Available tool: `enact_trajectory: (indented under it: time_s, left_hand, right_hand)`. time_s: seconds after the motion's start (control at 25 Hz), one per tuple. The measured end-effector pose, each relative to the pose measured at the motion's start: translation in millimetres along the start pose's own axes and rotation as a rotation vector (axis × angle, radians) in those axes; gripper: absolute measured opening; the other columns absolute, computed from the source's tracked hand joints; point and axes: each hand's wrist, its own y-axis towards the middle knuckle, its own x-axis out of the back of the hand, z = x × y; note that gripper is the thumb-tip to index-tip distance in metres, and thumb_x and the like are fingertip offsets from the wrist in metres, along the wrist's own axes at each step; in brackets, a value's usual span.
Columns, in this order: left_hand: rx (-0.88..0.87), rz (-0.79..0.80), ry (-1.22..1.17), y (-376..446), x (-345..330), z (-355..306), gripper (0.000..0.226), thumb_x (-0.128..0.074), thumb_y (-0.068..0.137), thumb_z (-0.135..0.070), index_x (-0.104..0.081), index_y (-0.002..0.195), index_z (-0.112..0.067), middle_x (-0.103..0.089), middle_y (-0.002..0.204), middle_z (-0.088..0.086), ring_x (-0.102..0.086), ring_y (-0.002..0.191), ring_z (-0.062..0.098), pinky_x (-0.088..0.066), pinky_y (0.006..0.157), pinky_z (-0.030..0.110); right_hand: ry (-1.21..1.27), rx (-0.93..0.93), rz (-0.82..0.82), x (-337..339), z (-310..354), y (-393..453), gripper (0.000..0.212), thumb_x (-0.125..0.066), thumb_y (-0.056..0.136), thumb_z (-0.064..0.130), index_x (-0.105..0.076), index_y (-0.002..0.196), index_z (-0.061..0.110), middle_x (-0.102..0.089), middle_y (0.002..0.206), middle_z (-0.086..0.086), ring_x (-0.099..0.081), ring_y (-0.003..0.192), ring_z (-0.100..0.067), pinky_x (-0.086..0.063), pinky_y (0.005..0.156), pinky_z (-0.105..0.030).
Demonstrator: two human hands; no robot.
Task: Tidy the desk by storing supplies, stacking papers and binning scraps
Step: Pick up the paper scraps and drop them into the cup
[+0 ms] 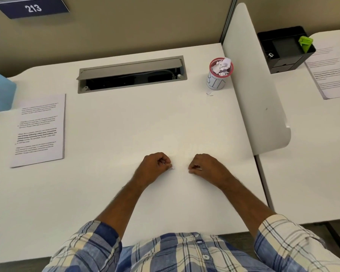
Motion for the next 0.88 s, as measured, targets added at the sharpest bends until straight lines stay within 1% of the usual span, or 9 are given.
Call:
enact_trajectory:
  time_s: [0.08,0.16,0.28,0.36,0.4,0.52,0.64,0.76,0.88]
  left_hand:
    - [0.008,-0.024,-0.033,4.1,2.2,-1.4,0.010,-0.084,0.083,-0.019,-0.073,0.085,-0.020,-0.075,0.082,-0.003,-0.056,0.065,-0.002,-0.044,0.063,0.009]
    - [0.014,-0.048,-0.067,9.4,5.0,-3.1,0.011,-0.084,0.082,-0.019,-0.074,0.084,-0.022,-0.075,0.082,-0.002,-0.056,0.065,0.000,-0.044,0.062,0.010]
    - [0.026,-0.080,-0.110,19.1,9.4,-5.9,0.010,-0.084,0.083,-0.018,-0.075,0.085,-0.021,-0.076,0.084,0.001,-0.060,0.069,0.004,-0.045,0.063,0.010]
    - [0.027,-0.085,-0.153,26.7,12.7,-9.2,0.009,-0.083,0.083,-0.017,-0.075,0.087,-0.020,-0.076,0.086,0.003,-0.061,0.072,0.006,-0.047,0.065,0.010]
    - [0.025,-0.084,-0.173,30.9,14.4,-11.3,0.009,-0.083,0.084,-0.017,-0.076,0.088,-0.020,-0.076,0.087,0.003,-0.063,0.073,0.006,-0.048,0.067,0.012]
    - [0.013,-0.092,-0.179,48.1,20.6,-23.2,0.008,-0.083,0.084,-0.021,-0.076,0.086,-0.023,-0.077,0.086,0.000,-0.066,0.075,0.006,-0.051,0.072,0.018]
    - [-0.036,-0.095,-0.159,74.7,27.6,-49.4,0.008,-0.083,0.084,-0.024,-0.076,0.085,-0.025,-0.077,0.086,-0.003,-0.066,0.077,0.004,-0.052,0.073,0.018]
    - [-0.135,-0.098,-0.142,112.2,35.9,-94.6,0.010,-0.083,0.085,-0.024,-0.075,0.088,-0.018,-0.077,0.086,-0.004,-0.066,0.077,0.004,-0.052,0.074,0.016]
    - [-0.265,-0.146,-0.106,155.4,41.1,-150.4,0.010,-0.081,0.086,-0.022,-0.075,0.090,-0.015,-0.076,0.088,-0.005,-0.069,0.081,0.009,-0.053,0.076,0.019]
  right_hand:
    - [-0.064,0.035,0.024,1.3,3.3,1.8,0.004,-0.072,0.088,0.021,-0.075,0.089,0.018,-0.069,0.092,0.002,-0.063,0.086,-0.020,-0.051,0.080,-0.035]
    - [-0.102,0.094,0.002,2.0,5.2,2.3,0.006,-0.065,0.084,0.017,-0.070,0.080,0.016,-0.066,0.082,-0.001,-0.062,0.076,-0.024,-0.052,0.074,-0.039]
    - [-0.129,0.136,-0.024,1.1,9.1,2.4,0.006,-0.058,0.077,0.018,-0.063,0.074,0.017,-0.060,0.075,0.000,-0.057,0.068,-0.023,-0.051,0.064,-0.038]
    - [-0.079,0.082,-0.051,1.0,8.1,6.2,0.009,-0.054,0.076,0.022,-0.061,0.073,0.017,-0.059,0.074,0.002,-0.056,0.068,-0.021,-0.050,0.062,-0.036]
    - [-0.022,0.015,-0.081,4.2,6.8,9.6,0.010,-0.053,0.075,0.022,-0.061,0.073,0.016,-0.059,0.074,0.002,-0.056,0.067,-0.021,-0.050,0.063,-0.036]
    - [0.202,-0.191,-0.220,31.9,-0.8,27.9,0.003,-0.063,0.075,0.018,-0.063,0.074,0.014,-0.061,0.075,0.001,-0.056,0.065,-0.014,-0.049,0.065,-0.031]
    - [0.331,-0.312,-0.396,80.2,-9.5,56.4,0.008,-0.073,0.080,0.009,-0.067,0.079,0.015,-0.068,0.080,0.003,-0.056,0.063,-0.008,-0.045,0.064,-0.023]
    - [0.358,-0.340,-0.585,132.0,-16.0,95.1,0.006,-0.073,0.082,0.013,-0.067,0.081,0.014,-0.071,0.081,0.003,-0.057,0.063,-0.009,-0.045,0.062,-0.019]
    - [0.308,-0.306,-0.724,179.5,-24.1,128.9,0.004,-0.071,0.084,0.014,-0.068,0.083,0.012,-0.071,0.086,-0.002,-0.059,0.068,-0.012,-0.043,0.064,-0.011]
